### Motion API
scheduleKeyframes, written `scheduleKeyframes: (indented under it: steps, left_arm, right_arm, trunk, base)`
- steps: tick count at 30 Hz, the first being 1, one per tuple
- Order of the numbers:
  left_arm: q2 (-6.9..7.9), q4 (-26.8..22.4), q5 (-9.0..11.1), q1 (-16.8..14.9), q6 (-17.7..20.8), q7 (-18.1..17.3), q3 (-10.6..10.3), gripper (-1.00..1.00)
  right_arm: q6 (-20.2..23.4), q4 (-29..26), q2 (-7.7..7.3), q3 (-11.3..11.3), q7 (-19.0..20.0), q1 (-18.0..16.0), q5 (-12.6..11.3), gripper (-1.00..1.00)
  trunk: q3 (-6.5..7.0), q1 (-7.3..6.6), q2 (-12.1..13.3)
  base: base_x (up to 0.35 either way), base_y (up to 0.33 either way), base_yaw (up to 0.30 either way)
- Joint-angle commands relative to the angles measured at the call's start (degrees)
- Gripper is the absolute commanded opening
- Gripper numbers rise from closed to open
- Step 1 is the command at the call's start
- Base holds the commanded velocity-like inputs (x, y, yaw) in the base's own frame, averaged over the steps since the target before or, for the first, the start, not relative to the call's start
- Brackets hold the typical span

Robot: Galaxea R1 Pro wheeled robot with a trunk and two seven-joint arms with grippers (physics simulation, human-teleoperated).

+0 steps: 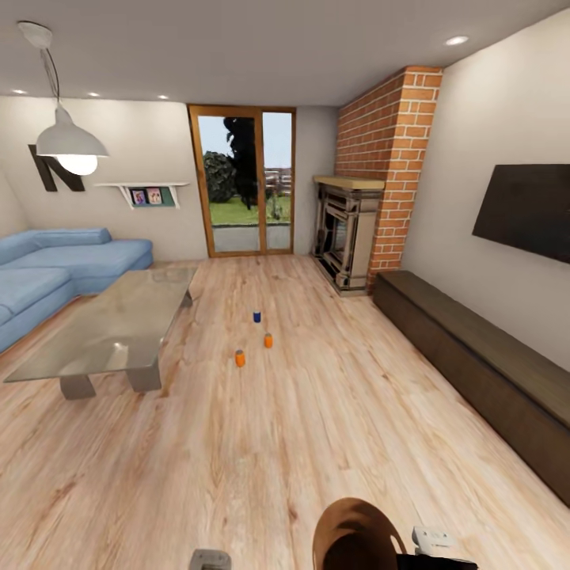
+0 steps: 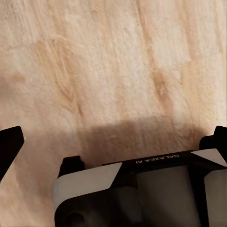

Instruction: Put the three can of soda from the living room inside the tash can in the kitchen.

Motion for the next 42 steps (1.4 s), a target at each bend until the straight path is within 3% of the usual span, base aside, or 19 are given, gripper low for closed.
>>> scheduleKeyframes:
  steps: [1,12,21,42]
  left_arm:
    - [0.0,0.0,0.0,0.0,0.0,0.0,0.0,1.0]
    - [0.0,0.1,0.0,0.0,-0.2,0.0,0.0,1.0]
    - [0.0,0.1,0.0,0.0,-1.0,0.0,0.0,1.0]
    - [0.0,0.1,0.0,0.0,-1.1,0.0,0.0,1.0]
  right_arm:
    - [0.1,0.0,0.01,0.0,0.5,0.0,-0.7,-1.0]
    - [0.1,0.0,0.02,0.0,0.5,0.0,-0.8,-1.0]
    - [0.1,0.0,0.06,0.0,0.5,0.0,-0.8,-1.0]
    - [0.1,0.0,0.07,0.0,0.5,0.0,-0.8,-1.0]
  trunk:
    - [0.01,0.0,0.0]
    - [0.01,0.0,0.0]
    - [0.01,0.0,0.0]
    - [0.01,0.0,0.0]
  base:
    - [0.231,0.27,-0.022]
    - [0.237,0.261,-0.027]
    - [0.274,0.203,-0.203]
    - [0.337,0.045,-0.063]
